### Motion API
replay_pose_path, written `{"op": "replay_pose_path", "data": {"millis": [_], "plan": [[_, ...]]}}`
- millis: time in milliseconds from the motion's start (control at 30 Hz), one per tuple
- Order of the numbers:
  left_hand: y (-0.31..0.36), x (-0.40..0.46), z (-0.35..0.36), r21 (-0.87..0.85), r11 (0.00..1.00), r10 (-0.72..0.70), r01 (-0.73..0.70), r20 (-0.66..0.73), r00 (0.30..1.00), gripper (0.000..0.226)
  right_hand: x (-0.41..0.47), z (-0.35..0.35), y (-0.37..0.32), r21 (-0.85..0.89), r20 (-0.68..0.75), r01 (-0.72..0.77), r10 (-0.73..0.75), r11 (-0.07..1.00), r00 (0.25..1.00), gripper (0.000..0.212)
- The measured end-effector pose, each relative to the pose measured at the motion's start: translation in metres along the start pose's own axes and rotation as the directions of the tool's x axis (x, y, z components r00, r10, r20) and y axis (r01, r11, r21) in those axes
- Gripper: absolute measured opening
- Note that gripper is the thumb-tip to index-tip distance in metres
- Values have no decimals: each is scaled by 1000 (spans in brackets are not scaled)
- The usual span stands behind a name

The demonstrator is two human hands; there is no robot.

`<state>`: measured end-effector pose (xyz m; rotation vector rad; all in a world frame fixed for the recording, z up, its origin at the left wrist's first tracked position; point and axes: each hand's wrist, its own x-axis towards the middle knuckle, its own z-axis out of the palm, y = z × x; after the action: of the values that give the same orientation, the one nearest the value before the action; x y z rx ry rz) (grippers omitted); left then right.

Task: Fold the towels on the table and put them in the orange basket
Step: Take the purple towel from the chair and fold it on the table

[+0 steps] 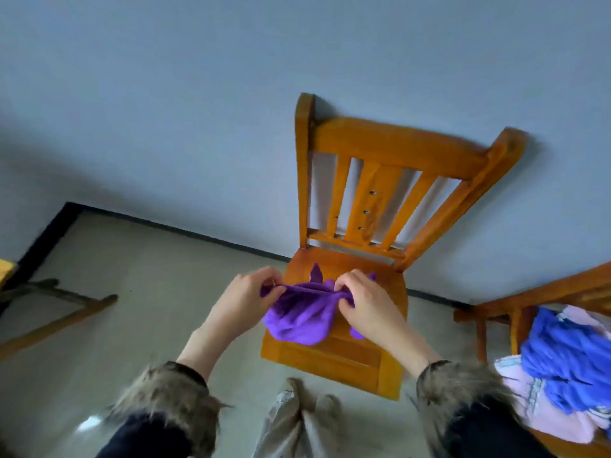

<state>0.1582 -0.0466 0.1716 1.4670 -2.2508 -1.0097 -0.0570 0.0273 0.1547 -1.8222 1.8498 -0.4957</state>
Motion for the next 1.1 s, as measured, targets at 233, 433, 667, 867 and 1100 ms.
{"op": "replay_pose_path", "data": {"millis": [233, 433, 667, 867, 1100], "plan": [[1, -71, -100, -12, 992, -122, 123, -258, 958, 12, 50, -30, -104, -34, 149, 326, -318, 945, 936, 11], [-28, -160, -179, -58, 963, -258, 262, -473, 842, 17, 81, -9, -230, 4, 236, 573, -558, 819, 796, 8], [-83, -281, -255, -101, 893, -410, 438, -583, 701, 26, 75, 57, -385, 99, 298, 732, -722, 674, 625, 8], [-130, -367, -329, -83, 877, -393, 473, -689, 608, 8, 64, 120, -504, 231, 306, 762, -788, 605, 534, 9], [-188, -436, -391, -92, 854, -385, 513, -774, 503, 14, 59, 182, -608, 344, 316, 759, -829, 553, 461, 16]]}}
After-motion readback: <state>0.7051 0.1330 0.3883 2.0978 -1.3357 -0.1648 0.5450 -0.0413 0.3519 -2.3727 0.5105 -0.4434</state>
